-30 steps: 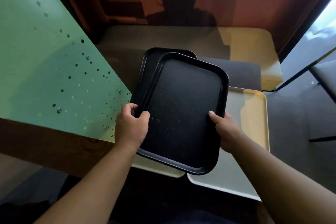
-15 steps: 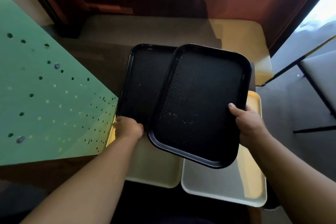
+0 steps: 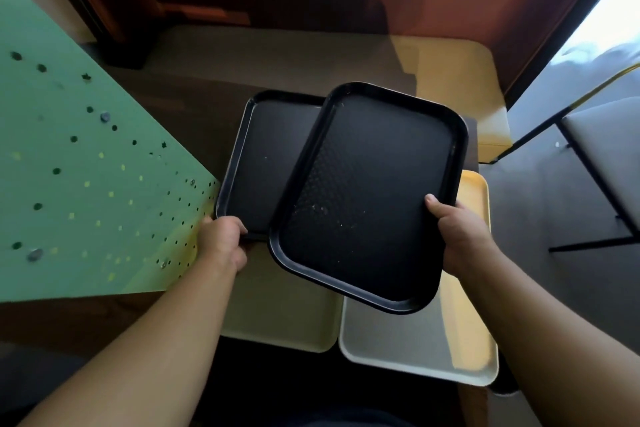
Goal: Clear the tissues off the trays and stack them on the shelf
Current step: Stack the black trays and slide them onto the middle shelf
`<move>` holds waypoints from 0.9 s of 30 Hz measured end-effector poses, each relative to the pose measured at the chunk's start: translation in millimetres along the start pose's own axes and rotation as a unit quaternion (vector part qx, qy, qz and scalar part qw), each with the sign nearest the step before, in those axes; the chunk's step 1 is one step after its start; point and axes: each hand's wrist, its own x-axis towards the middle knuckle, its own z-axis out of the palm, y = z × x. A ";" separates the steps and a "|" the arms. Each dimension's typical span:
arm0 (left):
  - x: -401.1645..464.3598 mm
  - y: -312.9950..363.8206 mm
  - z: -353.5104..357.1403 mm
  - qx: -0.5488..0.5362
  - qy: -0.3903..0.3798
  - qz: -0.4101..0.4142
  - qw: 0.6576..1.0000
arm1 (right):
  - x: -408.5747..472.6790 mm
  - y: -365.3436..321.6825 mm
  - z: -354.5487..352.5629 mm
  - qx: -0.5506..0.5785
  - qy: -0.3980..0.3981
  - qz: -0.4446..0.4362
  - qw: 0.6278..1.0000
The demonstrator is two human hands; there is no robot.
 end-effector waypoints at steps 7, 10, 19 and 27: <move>-50.4 10.5 -23.4 -0.034 -0.128 -0.006 0.991 | -6.1 1.1 9.3 0.020 0.001 0.000 1.000; -72.0 18.4 -28.3 -0.035 -0.191 0.009 0.981 | -17.5 -0.8 7.1 0.017 -0.001 0.005 1.000; -127.3 50.3 -42.5 -0.086 -0.402 0.026 0.911 | -67.4 -25.2 -1.0 0.029 -0.060 -0.061 0.996; -149.9 101.2 -61.3 0.134 -0.495 0.049 0.857 | -120.7 -22.7 10.1 0.002 -0.018 -0.111 0.994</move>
